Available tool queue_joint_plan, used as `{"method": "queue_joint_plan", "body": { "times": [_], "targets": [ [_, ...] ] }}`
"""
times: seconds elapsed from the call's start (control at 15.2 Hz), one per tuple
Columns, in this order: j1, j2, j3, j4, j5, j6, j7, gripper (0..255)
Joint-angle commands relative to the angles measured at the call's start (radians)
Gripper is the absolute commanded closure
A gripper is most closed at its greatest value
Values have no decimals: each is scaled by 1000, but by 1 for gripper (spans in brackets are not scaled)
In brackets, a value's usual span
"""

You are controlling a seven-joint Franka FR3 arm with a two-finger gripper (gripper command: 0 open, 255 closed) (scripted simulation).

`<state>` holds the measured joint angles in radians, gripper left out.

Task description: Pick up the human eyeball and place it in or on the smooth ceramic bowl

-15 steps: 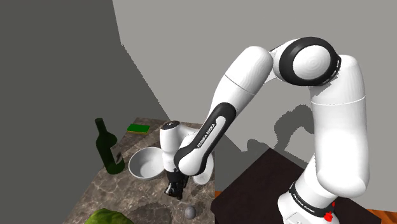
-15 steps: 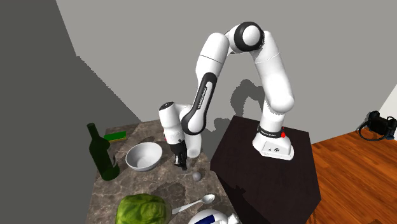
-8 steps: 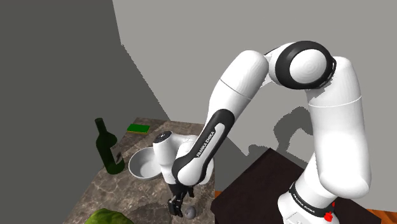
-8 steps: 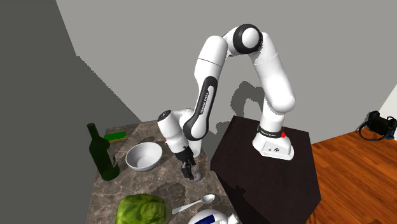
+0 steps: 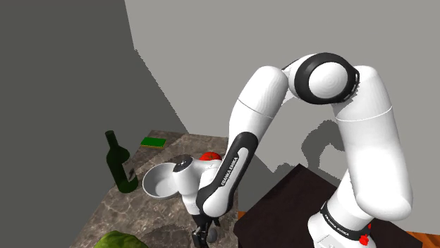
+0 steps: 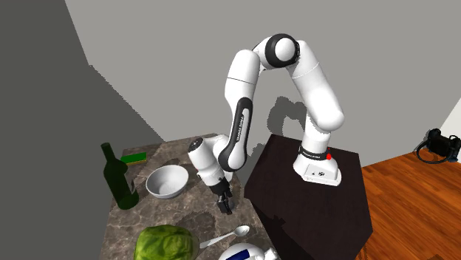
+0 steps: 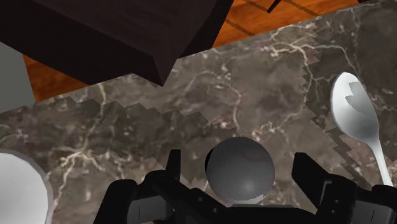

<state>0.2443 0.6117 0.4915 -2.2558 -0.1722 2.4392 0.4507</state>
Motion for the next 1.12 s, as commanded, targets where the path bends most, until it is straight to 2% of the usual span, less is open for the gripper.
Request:
{"method": "queue_joint_plan", "body": {
  "times": [0.0,0.4,0.46,1.06],
  "targets": [
    [4,6,-3,-4,-3,10,4,0],
    [4,6,-3,-4,-3,10,4,0],
    [4,6,-3,-4,-3,10,4,255],
    [4,6,-3,-4,-3,10,4,255]
  ]
}}
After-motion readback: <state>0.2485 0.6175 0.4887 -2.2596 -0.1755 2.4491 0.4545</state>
